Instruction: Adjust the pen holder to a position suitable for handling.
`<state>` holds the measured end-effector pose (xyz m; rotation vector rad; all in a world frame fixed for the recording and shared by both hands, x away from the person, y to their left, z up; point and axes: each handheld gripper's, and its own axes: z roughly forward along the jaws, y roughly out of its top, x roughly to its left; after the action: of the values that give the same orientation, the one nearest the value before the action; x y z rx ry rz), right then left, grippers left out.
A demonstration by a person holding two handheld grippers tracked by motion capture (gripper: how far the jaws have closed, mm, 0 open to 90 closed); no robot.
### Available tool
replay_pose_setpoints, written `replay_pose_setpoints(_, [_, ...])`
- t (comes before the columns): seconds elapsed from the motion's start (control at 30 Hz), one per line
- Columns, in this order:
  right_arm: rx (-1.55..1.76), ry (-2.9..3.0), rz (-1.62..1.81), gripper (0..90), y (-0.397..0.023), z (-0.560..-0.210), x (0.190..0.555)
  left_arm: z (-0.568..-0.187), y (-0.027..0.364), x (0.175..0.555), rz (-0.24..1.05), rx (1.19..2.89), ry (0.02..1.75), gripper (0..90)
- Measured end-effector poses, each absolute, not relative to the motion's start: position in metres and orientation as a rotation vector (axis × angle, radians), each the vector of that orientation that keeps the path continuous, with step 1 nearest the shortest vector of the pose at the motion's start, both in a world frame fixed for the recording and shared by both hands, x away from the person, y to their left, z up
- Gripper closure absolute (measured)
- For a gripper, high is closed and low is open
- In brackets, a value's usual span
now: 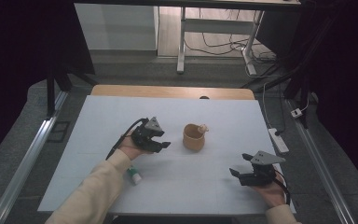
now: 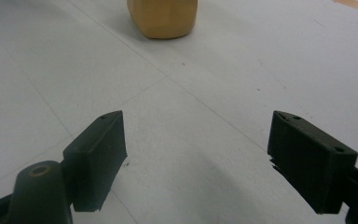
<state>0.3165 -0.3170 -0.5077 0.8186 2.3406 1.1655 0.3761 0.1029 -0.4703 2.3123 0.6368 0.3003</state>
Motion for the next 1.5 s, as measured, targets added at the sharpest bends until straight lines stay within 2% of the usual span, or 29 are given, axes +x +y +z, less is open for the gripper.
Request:
replay_pose_setpoints(0.57, [0.814,2.347,1.155,19.2,-0.314,-0.506,0.316,-0.453,0.138,0.346,0.315,2.275,0.621,41.4])
replay_pose_setpoints(1.07, [0.806,2.362,1.141,19.2,-0.313,-0.509,0.317,-0.458,0.165,0.338,0.313,2.284,0.660,38.0])
replay_pose_setpoints(1.5, [0.801,2.372,1.132,19.3,-0.312,-0.509,0.317,-0.454,0.182,0.325,0.280,2.362,0.557,38.0])
